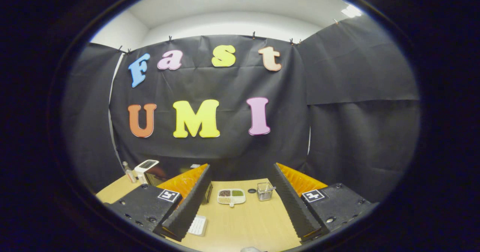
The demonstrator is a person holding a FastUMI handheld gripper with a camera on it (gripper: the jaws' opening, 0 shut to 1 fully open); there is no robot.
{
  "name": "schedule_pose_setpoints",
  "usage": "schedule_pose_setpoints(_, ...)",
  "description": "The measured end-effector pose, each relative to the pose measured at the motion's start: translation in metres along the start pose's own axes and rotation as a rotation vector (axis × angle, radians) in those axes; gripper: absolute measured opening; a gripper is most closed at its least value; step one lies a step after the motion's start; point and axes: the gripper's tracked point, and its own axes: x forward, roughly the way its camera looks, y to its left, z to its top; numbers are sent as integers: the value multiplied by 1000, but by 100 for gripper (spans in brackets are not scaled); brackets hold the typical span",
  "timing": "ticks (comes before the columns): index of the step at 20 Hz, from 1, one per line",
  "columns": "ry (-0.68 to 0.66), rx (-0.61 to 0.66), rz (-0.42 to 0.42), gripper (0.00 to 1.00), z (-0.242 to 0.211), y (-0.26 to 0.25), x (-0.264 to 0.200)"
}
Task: Open the toaster oven, put the food inside, and close the toaster oven door.
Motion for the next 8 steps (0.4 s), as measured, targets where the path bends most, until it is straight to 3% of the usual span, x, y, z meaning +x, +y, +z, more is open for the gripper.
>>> schedule_pose_setpoints(8, 10, -24, -13, 100, -1, -5, 1)
